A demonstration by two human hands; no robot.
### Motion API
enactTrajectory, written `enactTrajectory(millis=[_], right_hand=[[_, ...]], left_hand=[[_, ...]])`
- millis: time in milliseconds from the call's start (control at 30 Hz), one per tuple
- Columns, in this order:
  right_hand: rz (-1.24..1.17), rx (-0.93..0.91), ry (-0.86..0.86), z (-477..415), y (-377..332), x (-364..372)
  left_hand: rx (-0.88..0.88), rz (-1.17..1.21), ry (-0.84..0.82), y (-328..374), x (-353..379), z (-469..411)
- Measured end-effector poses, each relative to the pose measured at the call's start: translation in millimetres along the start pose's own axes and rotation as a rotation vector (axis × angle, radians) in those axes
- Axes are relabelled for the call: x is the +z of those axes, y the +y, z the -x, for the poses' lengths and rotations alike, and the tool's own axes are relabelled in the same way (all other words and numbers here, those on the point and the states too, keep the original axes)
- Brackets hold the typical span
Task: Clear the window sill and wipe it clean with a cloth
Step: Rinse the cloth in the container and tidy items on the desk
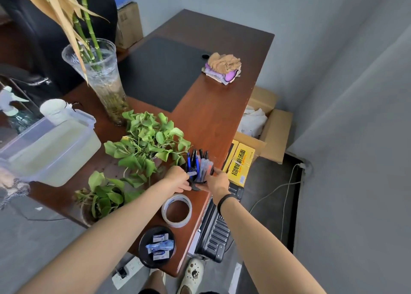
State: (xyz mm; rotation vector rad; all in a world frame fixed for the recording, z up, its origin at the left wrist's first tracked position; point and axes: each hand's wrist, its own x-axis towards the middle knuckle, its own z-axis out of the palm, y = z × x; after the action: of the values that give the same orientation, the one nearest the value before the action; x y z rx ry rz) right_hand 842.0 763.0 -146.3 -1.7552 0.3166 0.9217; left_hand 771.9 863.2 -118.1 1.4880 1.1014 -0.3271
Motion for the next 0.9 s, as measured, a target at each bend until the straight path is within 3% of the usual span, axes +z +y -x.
enactTrajectory(millis=[233,500,900], right_hand=[[0.000,-0.063,0.147,-6.0,2.8,6.5],[-0.197,-0.017,0.155,-1.9,-8.0,-0.5],[-0.218,0.028,0.177,0.6,9.8,13.9]], left_hand=[[0.065,-0.047,-0.070,7.7,6.2,7.7],[0.165,-0.089,-0.123,18.2,0.7,12.4],[0.118,-0.136,-0.162,5.2,-9.0,4.3]])
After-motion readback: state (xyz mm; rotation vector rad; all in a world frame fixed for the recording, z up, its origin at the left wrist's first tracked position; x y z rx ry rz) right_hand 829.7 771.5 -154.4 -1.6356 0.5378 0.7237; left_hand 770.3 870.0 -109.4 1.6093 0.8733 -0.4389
